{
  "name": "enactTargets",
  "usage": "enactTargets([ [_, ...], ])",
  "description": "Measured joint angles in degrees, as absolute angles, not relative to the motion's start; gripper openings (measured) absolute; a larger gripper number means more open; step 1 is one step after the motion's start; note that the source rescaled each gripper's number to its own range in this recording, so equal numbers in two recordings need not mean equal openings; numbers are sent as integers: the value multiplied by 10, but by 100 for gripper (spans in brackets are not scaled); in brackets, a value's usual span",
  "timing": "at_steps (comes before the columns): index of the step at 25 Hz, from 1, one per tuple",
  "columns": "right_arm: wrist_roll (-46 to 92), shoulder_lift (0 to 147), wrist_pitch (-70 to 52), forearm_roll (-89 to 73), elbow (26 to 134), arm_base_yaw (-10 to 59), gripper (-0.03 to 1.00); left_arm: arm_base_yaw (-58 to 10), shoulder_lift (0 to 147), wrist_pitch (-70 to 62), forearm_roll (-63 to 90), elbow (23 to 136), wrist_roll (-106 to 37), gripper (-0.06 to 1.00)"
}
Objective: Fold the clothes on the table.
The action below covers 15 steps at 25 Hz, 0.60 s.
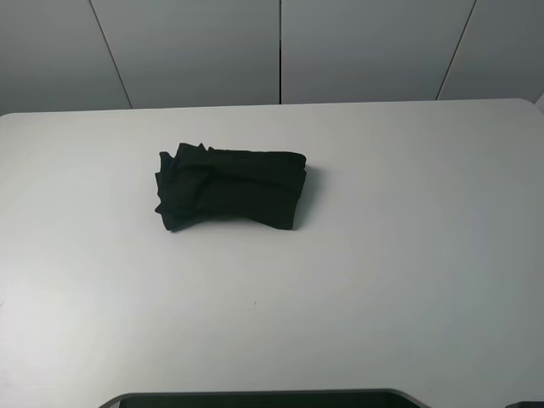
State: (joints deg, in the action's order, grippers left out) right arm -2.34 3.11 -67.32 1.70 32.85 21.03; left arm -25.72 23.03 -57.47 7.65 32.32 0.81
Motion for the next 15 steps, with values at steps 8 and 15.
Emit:
enactTargets([
  [8,-19,2,-670,4,314,210,99,-257,74,-587,43,312,10,100],
  [15,-18,2,-631,4,293,210,99,-257,4,-607,30,304,10,100],
])
